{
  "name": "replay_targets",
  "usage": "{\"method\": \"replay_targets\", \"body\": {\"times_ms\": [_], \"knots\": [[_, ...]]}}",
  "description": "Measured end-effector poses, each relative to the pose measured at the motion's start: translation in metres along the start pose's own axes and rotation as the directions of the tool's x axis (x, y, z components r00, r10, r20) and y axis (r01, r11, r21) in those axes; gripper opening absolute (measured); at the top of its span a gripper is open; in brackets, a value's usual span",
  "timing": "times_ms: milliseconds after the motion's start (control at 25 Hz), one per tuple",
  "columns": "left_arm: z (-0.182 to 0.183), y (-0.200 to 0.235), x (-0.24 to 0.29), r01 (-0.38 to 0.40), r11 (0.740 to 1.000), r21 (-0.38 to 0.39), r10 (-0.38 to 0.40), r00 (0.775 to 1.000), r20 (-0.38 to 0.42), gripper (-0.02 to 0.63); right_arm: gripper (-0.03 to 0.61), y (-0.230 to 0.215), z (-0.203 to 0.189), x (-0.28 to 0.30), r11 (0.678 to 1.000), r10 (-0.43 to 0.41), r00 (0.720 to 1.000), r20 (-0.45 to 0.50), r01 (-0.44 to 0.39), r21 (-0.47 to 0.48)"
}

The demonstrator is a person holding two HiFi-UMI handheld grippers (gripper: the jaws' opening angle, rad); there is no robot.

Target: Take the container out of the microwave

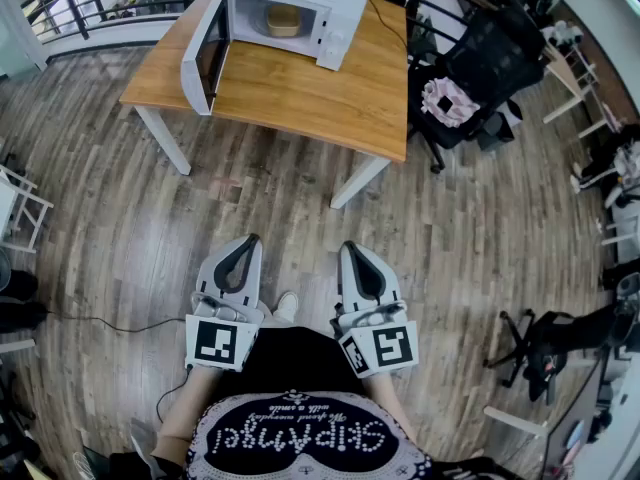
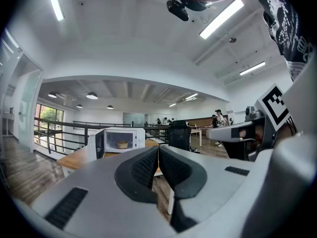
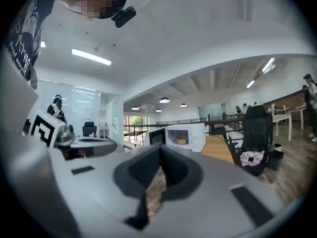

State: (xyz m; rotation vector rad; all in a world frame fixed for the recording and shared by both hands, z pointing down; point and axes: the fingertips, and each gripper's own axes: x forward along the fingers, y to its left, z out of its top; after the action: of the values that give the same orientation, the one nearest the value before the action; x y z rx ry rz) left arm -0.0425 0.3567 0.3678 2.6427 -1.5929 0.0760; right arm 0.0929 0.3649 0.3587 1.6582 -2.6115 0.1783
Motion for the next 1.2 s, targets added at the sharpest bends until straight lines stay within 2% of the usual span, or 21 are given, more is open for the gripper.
{"method": "replay_targets", "body": {"times_ms": [600,840,960,1200], "knots": [[0.009,-0.017,0.011,0.039,0.999,0.016,-0.039,0.999,0.02,0.029,0.034,-0.007,0.003,-0.009,1.0,-0.017,1.0,0.017,0.017,-0.016],[0.01,-0.029,0.016,0.086,0.996,0.022,-0.086,0.996,0.007,0.029,0.034,-0.007,0.0,-0.01,0.999,0.032,0.999,-0.012,-0.032,-0.043],[0.009,-0.036,0.016,0.108,0.993,0.05,-0.108,0.994,-0.004,0.029,0.035,-0.013,-0.001,-0.014,1.0,0.031,1.0,-0.005,-0.031,-0.003],[0.008,-0.025,0.009,0.025,1.0,0.003,-0.025,1.0,-0.007,0.029,0.035,-0.039,0.007,-0.029,0.983,-0.053,0.995,0.09,0.035,0.183]]}}
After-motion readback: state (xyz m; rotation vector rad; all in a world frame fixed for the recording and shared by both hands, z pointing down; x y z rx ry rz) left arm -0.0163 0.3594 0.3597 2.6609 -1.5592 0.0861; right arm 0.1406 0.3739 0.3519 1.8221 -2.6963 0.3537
